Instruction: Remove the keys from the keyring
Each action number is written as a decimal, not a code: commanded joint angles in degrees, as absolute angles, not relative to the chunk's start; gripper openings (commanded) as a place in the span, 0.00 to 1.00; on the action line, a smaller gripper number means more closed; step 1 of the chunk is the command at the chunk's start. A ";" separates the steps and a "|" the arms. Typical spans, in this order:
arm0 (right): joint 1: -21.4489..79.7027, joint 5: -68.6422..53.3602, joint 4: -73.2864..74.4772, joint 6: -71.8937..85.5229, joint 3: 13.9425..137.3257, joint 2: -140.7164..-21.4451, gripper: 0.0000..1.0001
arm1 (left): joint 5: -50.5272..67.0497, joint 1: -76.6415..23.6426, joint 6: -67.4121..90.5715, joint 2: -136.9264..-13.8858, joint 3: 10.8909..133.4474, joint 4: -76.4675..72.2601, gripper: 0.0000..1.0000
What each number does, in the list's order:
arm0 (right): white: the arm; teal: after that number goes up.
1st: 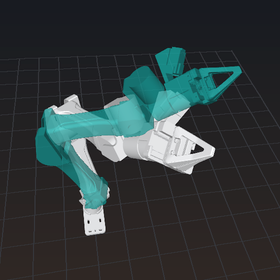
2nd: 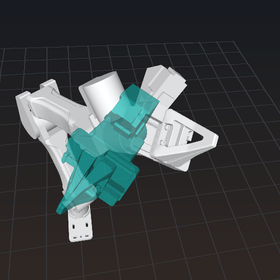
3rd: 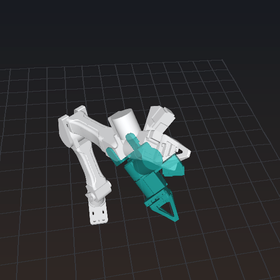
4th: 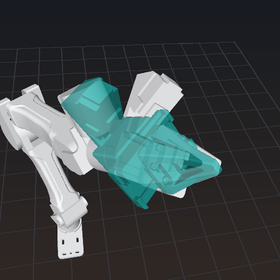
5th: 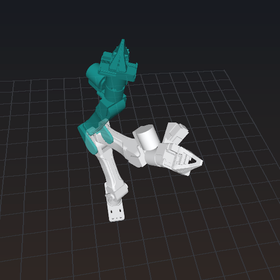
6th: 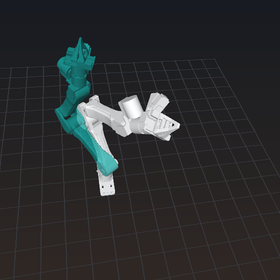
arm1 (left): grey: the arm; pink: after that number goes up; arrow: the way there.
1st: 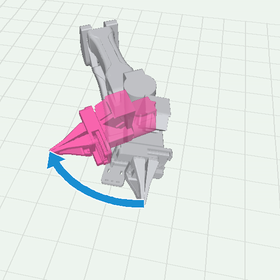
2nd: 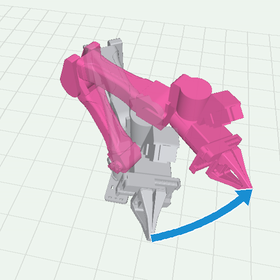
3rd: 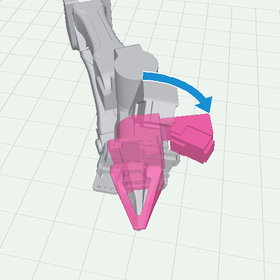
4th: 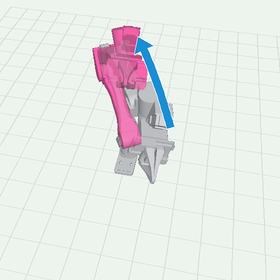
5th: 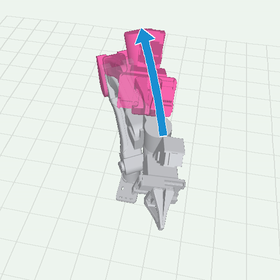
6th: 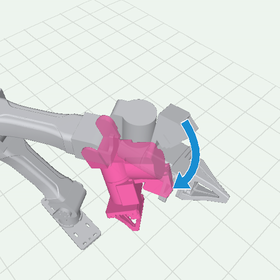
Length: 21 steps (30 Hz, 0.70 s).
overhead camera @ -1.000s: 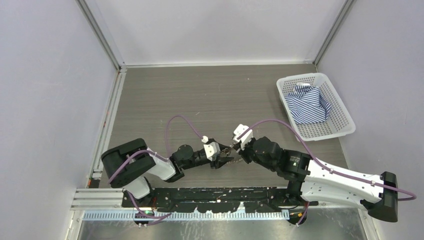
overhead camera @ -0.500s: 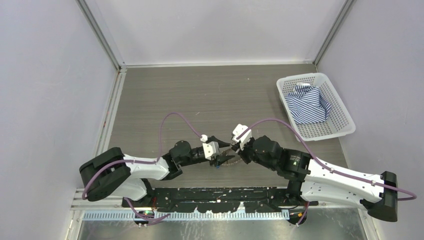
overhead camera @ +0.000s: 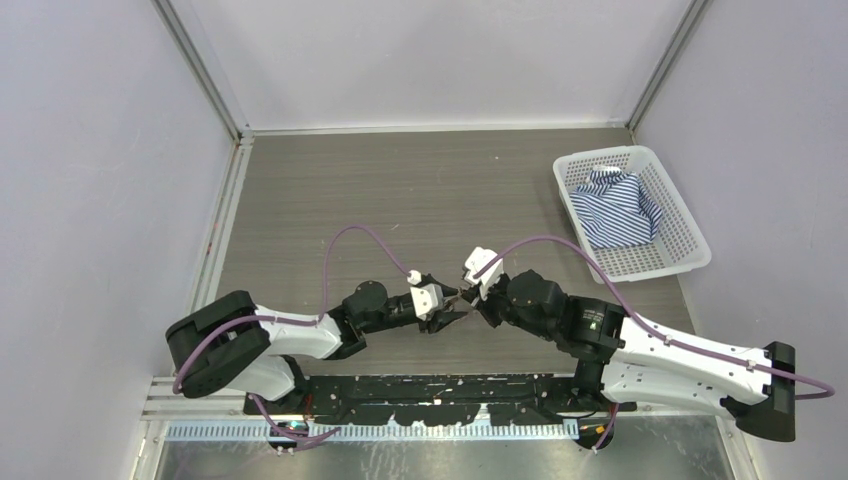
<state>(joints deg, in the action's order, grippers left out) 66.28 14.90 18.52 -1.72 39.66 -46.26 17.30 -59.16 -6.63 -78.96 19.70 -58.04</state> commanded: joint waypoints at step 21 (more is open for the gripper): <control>67.96 16.90 15.86 -2.02 43.76 -46.65 0.01 | 17.14 -58.86 -6.73 -77.32 22.59 -57.65 0.25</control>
<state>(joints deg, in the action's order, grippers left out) 67.44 15.81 18.98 -1.69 39.99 -47.29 17.10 -59.11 -6.35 -76.71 20.60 -56.84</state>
